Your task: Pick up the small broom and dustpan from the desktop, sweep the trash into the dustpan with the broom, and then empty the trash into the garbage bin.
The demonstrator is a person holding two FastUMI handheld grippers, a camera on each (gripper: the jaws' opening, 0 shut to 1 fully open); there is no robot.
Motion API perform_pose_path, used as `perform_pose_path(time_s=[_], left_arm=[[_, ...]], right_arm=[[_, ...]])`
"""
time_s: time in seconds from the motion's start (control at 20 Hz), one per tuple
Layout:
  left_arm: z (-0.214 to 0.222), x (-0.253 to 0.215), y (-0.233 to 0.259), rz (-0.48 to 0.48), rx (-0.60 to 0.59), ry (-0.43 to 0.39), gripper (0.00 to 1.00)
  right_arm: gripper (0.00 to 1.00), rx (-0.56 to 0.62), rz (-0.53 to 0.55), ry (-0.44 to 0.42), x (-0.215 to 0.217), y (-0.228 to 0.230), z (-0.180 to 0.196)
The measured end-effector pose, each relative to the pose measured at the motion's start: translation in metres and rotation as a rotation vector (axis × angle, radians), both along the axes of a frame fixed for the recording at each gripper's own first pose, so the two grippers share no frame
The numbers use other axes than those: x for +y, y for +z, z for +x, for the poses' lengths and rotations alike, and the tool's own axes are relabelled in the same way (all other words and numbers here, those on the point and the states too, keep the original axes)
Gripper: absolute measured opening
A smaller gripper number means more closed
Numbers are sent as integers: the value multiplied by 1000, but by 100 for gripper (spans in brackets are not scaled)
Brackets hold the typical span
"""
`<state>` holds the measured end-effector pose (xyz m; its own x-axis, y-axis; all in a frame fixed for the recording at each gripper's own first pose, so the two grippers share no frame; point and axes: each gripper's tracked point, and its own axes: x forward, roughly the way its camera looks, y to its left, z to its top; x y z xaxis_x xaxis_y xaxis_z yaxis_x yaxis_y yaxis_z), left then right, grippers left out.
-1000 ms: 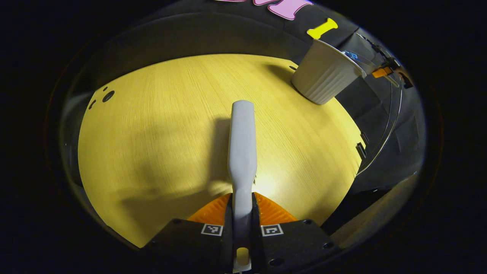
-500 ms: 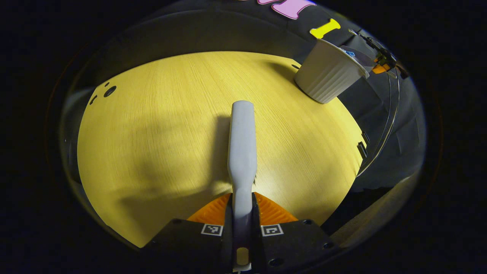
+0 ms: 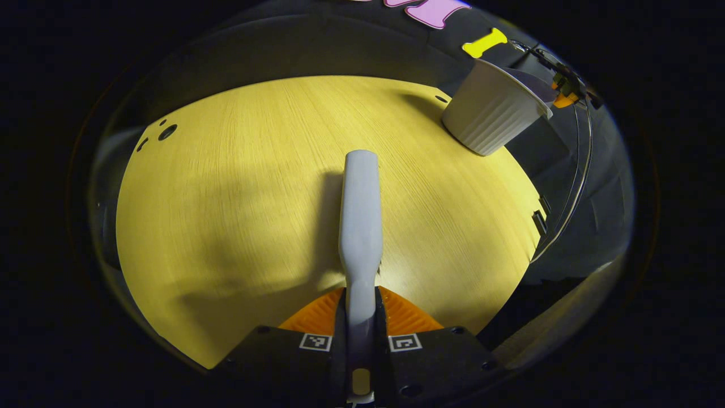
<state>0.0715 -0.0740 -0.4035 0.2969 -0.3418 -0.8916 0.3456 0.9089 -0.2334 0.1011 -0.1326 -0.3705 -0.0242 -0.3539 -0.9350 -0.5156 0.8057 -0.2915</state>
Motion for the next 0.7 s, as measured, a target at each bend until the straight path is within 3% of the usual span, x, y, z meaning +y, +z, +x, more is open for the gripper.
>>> perform_pose_path(time_s=[0.3, 0.45, 0.55, 0.7], left_arm=[[1, -1, -1, 8, 5, 4, 22], [2, 0, -1, 10, -4, -2, 22], [1, 0, -1, 7, -4, -2, 22], [2, 0, -2, 6, -6, -6, 25]], right_arm=[[31, -29, -12, -11, -8, 1, -2], [31, -60, -55, 44, -11, 4, 4], [31, -91, -39, 0, -6, 3, 4], [31, -101, -68, 41, -7, 7, 8]])
